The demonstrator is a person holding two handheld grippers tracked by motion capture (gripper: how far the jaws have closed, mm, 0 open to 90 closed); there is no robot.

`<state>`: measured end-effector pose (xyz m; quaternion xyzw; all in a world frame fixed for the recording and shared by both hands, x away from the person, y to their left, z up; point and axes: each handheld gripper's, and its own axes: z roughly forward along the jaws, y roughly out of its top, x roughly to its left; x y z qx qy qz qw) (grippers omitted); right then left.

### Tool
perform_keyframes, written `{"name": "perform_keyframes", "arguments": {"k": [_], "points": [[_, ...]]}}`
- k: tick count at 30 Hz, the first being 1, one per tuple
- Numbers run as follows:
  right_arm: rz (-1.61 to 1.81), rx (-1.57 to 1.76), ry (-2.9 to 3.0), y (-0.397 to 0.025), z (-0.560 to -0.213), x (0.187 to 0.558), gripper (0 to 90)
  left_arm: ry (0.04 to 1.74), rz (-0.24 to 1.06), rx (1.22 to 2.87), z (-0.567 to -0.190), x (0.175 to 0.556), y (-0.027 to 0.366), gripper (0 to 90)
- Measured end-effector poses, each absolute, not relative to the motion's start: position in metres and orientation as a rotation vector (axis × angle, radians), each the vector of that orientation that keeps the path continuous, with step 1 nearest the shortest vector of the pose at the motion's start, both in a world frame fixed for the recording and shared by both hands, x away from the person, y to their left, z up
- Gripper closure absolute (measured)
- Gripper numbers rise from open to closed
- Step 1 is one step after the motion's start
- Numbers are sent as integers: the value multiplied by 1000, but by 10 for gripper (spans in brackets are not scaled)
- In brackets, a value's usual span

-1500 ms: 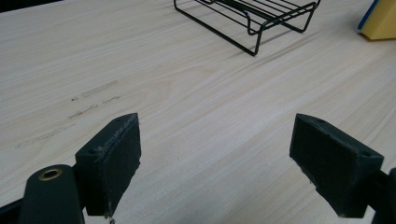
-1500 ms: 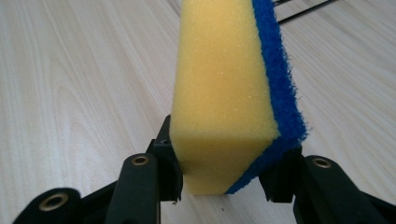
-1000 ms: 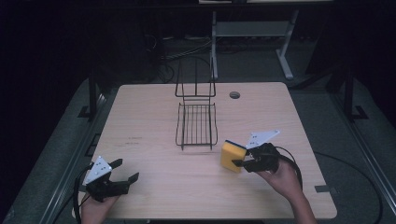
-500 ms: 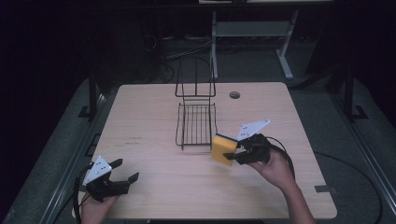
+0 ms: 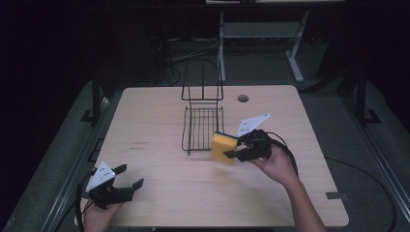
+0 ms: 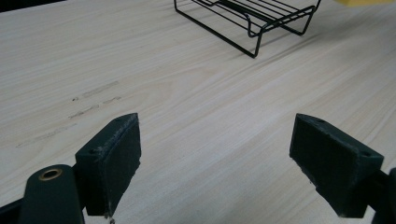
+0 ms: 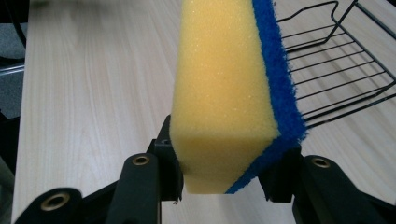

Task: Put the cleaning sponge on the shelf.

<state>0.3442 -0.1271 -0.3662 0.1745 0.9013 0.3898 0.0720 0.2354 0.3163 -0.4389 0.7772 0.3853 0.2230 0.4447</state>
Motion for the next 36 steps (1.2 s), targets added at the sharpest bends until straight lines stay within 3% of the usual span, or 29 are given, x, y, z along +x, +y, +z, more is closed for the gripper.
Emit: {"name": "perform_keyframes", "arguments": {"k": [36], "points": [[1176, 463, 2732, -84, -365, 409, 568, 951, 538, 1923, -439, 237, 315, 159]]}}
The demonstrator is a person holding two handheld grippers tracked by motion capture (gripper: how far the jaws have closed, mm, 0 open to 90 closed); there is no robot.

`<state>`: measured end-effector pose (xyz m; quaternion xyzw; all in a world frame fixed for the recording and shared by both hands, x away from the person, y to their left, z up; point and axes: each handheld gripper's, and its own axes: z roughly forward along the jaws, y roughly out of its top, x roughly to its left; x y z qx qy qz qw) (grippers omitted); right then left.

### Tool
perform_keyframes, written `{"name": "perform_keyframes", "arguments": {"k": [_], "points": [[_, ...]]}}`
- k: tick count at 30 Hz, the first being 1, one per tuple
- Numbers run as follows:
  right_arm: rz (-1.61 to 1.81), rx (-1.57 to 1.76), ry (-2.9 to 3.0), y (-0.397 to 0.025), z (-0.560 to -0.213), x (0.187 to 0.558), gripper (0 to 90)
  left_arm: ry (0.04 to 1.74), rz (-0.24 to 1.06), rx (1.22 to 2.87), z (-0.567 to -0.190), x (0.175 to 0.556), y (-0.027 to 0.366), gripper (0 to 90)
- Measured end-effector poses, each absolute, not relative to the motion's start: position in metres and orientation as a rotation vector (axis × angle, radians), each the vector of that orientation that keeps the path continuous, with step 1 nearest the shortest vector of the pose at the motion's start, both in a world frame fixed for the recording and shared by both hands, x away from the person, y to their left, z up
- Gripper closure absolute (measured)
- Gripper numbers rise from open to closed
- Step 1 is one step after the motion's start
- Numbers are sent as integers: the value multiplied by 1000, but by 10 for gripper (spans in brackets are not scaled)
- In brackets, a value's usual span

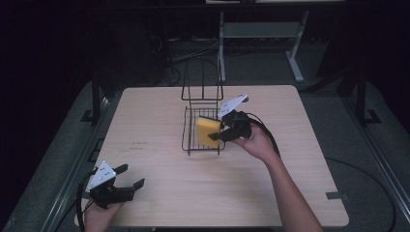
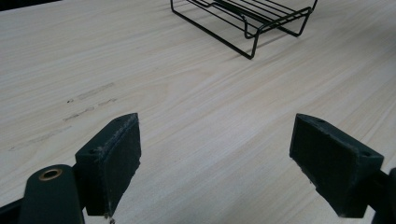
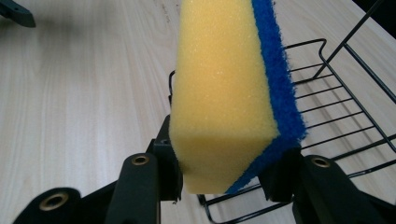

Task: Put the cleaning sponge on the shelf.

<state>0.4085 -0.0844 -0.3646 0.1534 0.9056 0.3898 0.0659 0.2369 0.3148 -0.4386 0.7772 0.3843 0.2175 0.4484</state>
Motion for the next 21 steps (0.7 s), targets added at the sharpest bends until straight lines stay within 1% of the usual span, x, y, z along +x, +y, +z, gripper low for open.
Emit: {"name": "perform_keyframes", "arguments": {"k": [8, 21], "points": [[1190, 478, 2726, -83, -374, 421, 565, 953, 536, 1918, -439, 237, 316, 159], [1179, 494, 2740, -79, -389, 431, 560, 953, 534, 1922, -438, 238, 314, 159]]}}
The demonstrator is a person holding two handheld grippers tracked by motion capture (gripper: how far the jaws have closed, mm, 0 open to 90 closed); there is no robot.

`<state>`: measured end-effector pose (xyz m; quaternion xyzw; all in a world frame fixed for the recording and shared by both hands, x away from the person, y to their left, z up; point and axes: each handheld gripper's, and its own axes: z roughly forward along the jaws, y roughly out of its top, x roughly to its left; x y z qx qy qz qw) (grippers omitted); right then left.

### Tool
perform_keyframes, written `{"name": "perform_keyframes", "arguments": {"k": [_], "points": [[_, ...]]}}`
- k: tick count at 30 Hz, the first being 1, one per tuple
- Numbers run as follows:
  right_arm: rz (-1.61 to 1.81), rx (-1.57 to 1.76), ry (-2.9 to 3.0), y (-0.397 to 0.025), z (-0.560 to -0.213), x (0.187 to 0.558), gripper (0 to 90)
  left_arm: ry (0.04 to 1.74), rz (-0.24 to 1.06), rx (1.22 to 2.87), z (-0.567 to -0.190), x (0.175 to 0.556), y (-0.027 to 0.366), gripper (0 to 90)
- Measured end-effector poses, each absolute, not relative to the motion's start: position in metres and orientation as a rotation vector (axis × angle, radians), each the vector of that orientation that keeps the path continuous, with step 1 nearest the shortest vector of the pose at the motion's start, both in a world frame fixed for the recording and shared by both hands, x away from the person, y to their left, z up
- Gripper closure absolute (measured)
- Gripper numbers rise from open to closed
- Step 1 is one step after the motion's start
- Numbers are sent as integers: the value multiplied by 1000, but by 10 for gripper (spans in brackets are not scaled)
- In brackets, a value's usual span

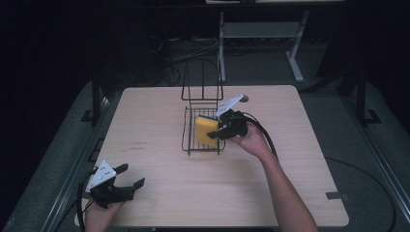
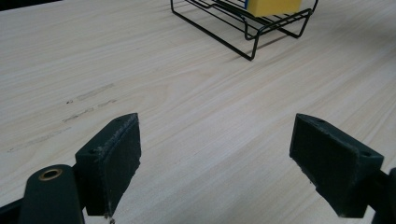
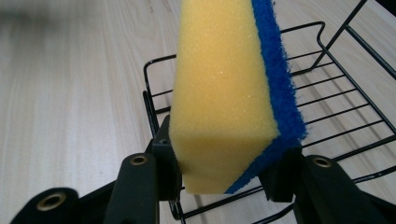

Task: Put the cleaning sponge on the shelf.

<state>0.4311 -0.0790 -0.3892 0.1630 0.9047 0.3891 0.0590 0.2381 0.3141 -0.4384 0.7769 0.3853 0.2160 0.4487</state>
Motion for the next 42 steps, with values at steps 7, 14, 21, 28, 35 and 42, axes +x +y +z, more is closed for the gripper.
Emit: {"name": "perform_keyframes", "arguments": {"k": [7, 14, 21, 28, 35, 42], "points": [[1172, 501, 2738, -76, -393, 433, 557, 954, 536, 1918, -438, 238, 315, 159], [1155, 521, 2736, -79, -394, 435, 525, 946, 527, 1914, -438, 239, 313, 159], [1145, 529, 2727, -78, -396, 437, 501, 945, 512, 1907, -438, 239, 314, 159], [1160, 568, 2715, -81, -394, 437, 381, 937, 505, 1921, -439, 241, 310, 159], [1176, 581, 2728, -83, -392, 435, 288, 935, 509, 1923, -439, 242, 310, 159], [1192, 586, 2728, -87, -386, 430, 201, 934, 516, 1929, -439, 241, 310, 159]]}}
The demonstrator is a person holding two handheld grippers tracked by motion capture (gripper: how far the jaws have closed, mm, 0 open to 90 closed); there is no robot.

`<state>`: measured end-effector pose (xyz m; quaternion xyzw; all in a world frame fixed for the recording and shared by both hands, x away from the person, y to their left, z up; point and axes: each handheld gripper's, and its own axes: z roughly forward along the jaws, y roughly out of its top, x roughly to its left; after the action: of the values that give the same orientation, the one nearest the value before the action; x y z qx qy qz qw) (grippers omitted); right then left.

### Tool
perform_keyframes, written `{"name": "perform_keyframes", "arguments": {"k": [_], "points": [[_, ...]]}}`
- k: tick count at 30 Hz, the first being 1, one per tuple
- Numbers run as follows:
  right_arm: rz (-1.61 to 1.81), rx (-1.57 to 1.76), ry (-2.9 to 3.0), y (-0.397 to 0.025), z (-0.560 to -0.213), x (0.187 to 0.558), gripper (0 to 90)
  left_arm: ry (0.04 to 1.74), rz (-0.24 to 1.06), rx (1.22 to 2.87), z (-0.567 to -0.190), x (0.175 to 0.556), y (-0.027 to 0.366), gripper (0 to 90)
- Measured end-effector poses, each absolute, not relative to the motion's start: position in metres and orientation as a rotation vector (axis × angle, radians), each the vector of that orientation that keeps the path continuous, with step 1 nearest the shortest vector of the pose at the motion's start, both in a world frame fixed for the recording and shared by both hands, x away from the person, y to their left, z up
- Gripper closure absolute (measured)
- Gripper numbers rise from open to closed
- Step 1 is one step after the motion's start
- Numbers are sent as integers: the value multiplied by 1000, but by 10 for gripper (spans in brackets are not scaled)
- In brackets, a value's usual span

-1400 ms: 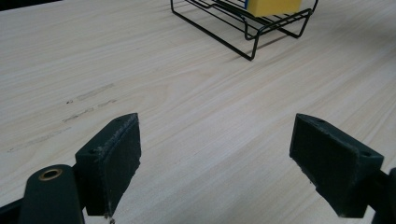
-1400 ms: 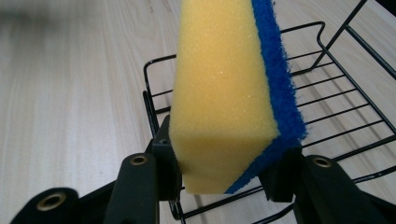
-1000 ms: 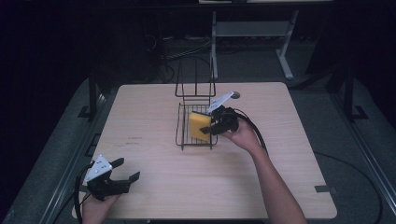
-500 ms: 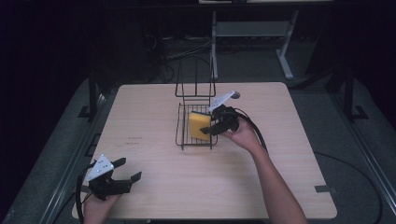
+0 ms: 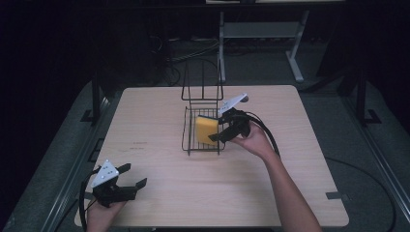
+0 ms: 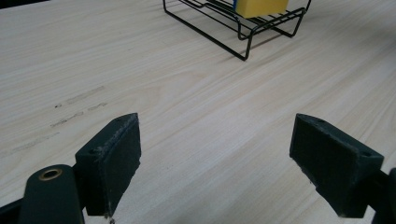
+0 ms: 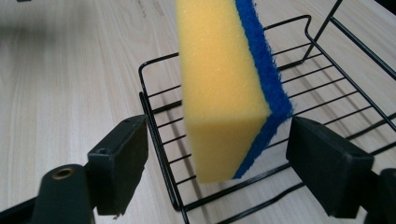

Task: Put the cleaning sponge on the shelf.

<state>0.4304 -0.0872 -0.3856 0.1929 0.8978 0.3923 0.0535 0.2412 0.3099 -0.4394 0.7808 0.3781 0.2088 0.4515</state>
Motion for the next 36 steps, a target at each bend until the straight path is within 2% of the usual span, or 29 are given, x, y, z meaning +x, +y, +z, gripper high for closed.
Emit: {"name": "perform_keyframes", "arguments": {"k": [6, 36], "points": [[1168, 605, 2737, -97, -381, 426, 165, 936, 512, 1935, -441, 241, 311, 159], [1078, 671, 2736, -129, -377, 410, 165, 938, 513, 1934, -440, 240, 313, 159]]}}
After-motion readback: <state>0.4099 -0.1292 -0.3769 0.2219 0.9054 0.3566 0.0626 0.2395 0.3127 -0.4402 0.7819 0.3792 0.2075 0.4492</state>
